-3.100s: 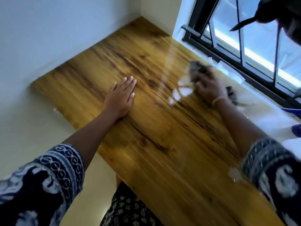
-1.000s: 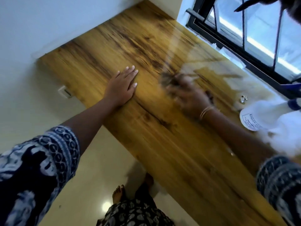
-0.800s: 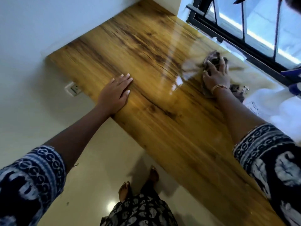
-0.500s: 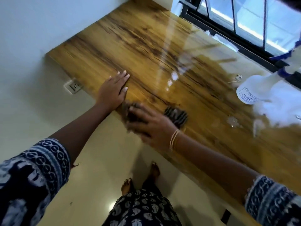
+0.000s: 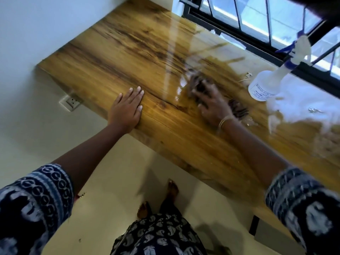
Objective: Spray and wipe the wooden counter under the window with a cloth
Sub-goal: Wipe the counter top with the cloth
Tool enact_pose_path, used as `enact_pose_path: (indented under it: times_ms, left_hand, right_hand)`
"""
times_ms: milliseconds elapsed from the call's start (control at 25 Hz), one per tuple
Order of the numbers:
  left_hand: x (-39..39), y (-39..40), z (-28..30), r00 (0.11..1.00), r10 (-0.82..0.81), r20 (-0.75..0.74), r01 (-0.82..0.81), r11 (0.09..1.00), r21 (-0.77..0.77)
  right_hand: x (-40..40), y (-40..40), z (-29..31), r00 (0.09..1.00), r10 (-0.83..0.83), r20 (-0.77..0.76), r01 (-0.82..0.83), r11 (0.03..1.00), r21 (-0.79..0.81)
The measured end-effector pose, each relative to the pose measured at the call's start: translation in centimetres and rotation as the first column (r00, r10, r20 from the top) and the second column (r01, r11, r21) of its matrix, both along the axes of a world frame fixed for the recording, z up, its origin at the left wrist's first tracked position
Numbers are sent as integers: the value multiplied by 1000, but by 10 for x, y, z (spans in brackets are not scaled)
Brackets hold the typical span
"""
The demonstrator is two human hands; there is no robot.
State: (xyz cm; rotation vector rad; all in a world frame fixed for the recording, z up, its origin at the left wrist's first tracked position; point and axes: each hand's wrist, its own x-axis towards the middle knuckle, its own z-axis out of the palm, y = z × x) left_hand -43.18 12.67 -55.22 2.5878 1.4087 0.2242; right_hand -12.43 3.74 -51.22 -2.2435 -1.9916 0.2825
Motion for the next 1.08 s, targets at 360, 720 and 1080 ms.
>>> enact_pose_path:
  times_ms: [360,720,1080]
  left_hand:
    - [28,-5,1,997,-33,74,35,999,-19]
    - [60,4,4,993,-67,95,69,997,-17]
    - [129,38,10,991,-69,112,74,996,-49]
  right_hand:
    - [-31,-76,-12,811,583,42,-585,809,63]
    - [27,15,-10,948,-316,21,316,948,32]
    - [84,59,-9,998,62,30,-65,994,90]
